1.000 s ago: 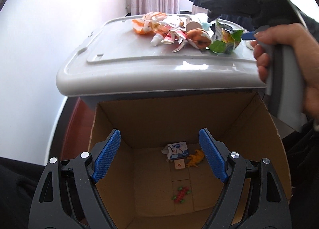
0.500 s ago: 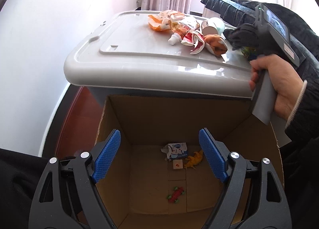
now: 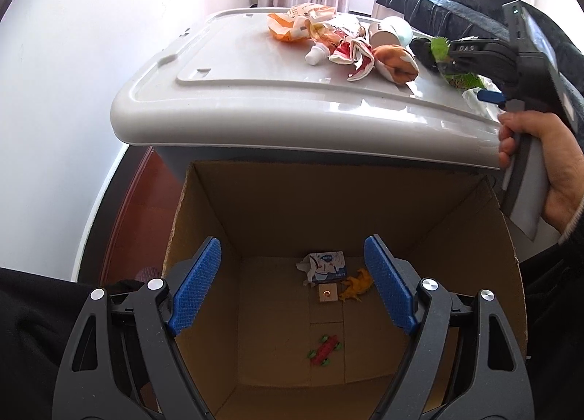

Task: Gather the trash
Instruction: 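Grasp the green snack bag with the right gripper and lift it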

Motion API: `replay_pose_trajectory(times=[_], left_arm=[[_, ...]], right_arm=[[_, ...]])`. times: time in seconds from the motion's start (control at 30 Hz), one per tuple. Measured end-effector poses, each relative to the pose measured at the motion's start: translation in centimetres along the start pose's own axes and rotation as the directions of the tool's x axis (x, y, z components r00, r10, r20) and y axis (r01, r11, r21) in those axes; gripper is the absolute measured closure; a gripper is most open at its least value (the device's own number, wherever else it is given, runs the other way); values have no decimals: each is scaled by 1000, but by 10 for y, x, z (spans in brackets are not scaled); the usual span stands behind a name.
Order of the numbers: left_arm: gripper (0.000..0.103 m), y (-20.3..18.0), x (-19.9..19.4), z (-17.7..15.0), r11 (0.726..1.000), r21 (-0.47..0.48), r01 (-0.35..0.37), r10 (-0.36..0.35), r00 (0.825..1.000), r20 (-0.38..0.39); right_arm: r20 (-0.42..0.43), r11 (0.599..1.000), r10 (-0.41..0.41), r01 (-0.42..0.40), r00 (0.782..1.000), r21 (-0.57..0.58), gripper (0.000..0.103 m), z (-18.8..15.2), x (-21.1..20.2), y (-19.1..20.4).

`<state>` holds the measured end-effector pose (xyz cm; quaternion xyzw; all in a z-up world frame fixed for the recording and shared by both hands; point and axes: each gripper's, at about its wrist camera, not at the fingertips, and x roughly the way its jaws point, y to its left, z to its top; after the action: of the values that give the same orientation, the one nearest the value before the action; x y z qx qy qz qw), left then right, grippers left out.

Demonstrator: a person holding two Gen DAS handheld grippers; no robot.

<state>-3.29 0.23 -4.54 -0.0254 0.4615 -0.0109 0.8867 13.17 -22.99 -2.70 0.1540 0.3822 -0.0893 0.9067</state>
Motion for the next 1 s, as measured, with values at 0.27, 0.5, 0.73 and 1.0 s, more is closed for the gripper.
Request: replay_pose_trajectory(times=[0.27, 0.5, 0.73, 1.0], left_arm=[[24, 1, 0, 0, 1000, -6, 9, -9, 1000, 0], [24, 5, 0, 0, 1000, -23, 10, -10, 1000, -4], [24, 8, 4, 2, 998, -54, 32, -34, 999, -23], [24, 2, 10, 1, 999, -31, 15, -16, 999, -35]], right_arm=[[16, 995, 71, -72, 997, 71, 42, 11, -13, -2], [49, 1000, 18, -18, 999, 11, 26, 44, -13, 13], [84, 996, -39, 45, 996, -73, 8, 53, -21, 1], [71, 984, -179, 178, 981, 19, 5, 44, 6, 27]])
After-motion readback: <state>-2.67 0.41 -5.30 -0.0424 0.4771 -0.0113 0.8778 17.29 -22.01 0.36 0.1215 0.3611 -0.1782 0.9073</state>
